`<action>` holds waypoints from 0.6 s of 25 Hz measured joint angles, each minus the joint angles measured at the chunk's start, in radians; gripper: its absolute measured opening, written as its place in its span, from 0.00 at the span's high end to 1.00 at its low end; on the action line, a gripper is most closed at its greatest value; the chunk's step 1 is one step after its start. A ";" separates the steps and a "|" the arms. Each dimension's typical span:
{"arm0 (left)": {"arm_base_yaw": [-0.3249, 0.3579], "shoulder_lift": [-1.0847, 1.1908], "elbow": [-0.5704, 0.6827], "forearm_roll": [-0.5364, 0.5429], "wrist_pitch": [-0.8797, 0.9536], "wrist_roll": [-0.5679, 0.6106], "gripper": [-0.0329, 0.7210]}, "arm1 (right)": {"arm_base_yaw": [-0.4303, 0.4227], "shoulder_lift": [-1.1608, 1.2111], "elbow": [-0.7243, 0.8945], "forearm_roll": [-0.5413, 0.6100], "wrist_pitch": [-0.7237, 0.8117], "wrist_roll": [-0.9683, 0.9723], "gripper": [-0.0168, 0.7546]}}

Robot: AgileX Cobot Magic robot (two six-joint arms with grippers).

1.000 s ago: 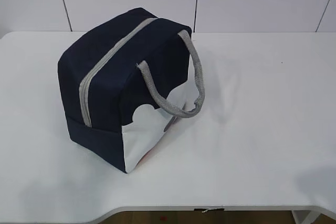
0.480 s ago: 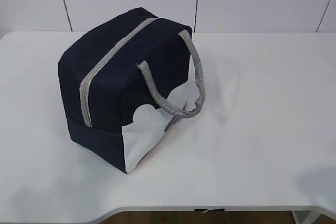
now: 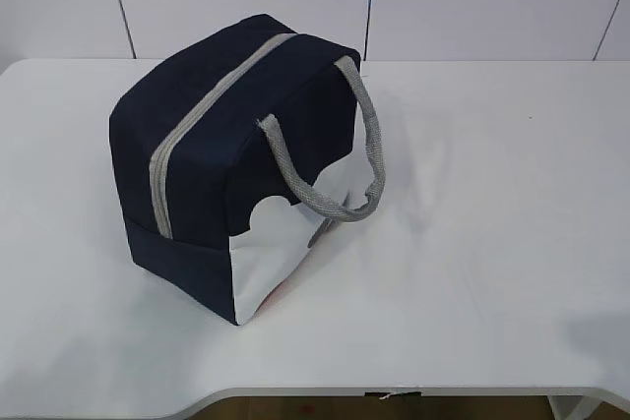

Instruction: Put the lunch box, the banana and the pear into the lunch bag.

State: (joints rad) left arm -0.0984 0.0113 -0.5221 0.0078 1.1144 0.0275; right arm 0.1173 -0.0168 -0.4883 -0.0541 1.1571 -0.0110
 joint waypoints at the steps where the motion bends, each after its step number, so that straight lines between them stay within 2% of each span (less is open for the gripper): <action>1: 0.003 0.000 0.000 0.000 0.000 0.000 0.67 | 0.000 0.000 0.000 0.000 0.000 0.000 0.41; 15: 0.004 0.000 0.000 -0.008 0.000 0.000 0.67 | 0.000 0.000 0.000 -0.002 0.000 0.000 0.41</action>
State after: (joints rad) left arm -0.0945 0.0113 -0.5221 0.0000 1.1144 0.0275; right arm 0.1169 -0.0168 -0.4883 -0.0563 1.1571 -0.0110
